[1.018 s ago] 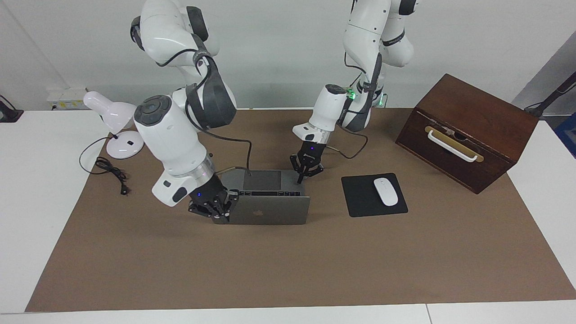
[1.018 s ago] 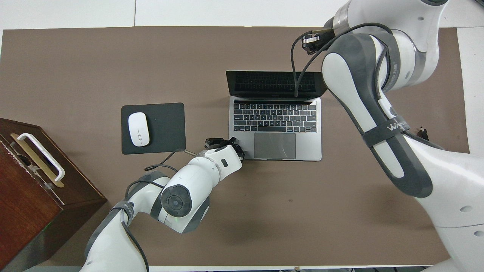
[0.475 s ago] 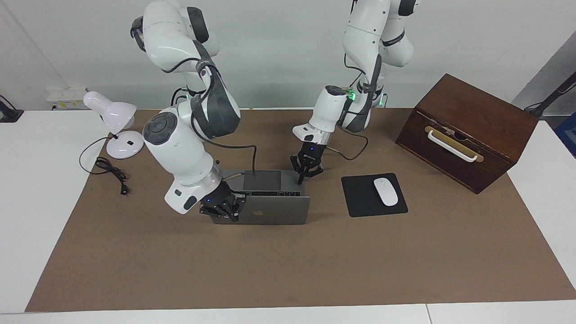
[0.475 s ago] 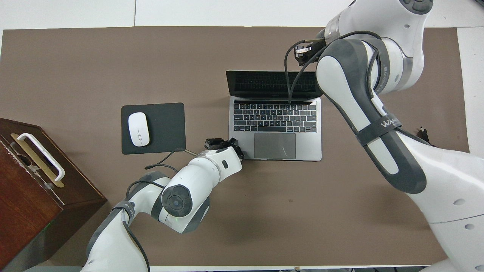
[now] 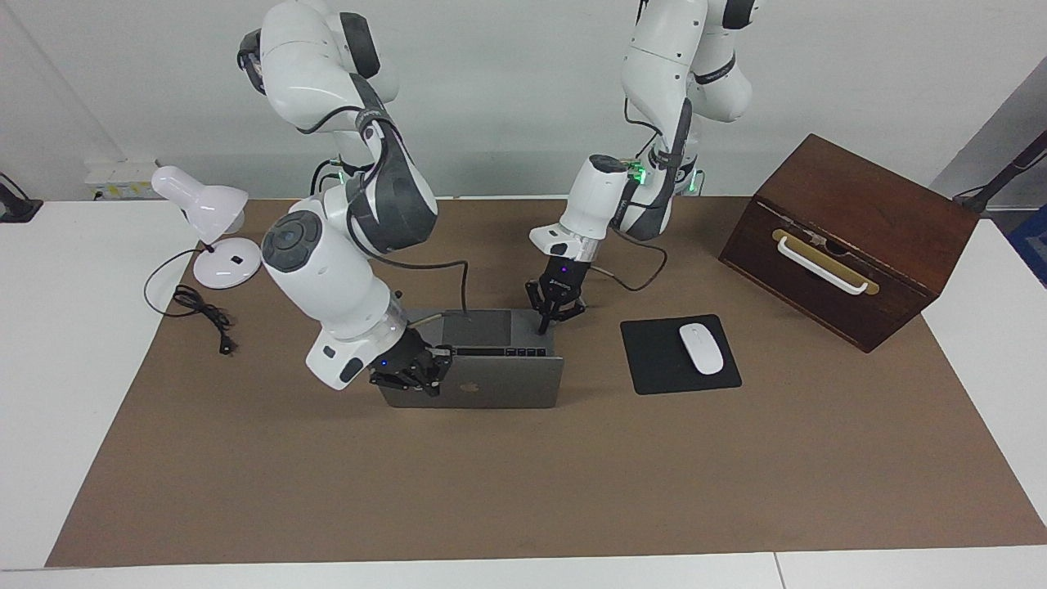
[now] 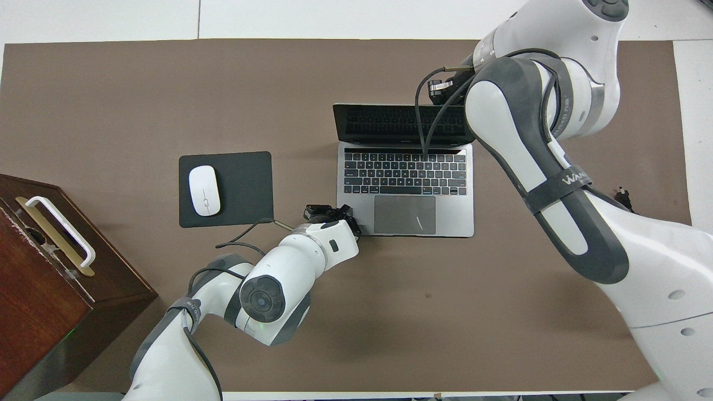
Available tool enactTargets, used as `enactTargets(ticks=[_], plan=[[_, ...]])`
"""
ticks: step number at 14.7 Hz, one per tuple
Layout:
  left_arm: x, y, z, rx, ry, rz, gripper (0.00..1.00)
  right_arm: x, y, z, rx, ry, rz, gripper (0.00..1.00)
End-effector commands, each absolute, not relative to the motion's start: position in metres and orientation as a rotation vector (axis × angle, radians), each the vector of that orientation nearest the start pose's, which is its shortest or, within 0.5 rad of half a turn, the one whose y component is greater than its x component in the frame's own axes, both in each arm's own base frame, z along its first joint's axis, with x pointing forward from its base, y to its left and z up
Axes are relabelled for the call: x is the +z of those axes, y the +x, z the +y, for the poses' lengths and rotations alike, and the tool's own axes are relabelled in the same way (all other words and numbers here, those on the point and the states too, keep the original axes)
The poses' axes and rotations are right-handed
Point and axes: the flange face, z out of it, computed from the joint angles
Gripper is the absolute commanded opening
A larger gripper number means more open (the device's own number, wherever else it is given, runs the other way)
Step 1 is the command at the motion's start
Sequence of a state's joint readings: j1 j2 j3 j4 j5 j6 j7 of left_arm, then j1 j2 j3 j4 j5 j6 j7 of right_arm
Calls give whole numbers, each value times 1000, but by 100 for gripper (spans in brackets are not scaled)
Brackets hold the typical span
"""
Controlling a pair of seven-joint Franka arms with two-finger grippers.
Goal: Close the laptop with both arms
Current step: 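Hold the laptop base with the left gripper while the right gripper reaches the lid, then push the laptop lid down toward the keyboard with the right gripper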
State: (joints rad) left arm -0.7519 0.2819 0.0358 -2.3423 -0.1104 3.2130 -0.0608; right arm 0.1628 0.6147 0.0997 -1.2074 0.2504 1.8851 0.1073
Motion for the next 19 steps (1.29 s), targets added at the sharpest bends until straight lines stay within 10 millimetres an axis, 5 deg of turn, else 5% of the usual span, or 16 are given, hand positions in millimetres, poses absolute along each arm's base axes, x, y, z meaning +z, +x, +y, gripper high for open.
enactTargets(ticks=[1,19], plan=[[261,423,-359,-915,-3096,933,0,426,703,191,49,-2815,-94,0],[232,411,-346,-995,-3046,979,0,374,659,222,229,-2849,-29,0]])
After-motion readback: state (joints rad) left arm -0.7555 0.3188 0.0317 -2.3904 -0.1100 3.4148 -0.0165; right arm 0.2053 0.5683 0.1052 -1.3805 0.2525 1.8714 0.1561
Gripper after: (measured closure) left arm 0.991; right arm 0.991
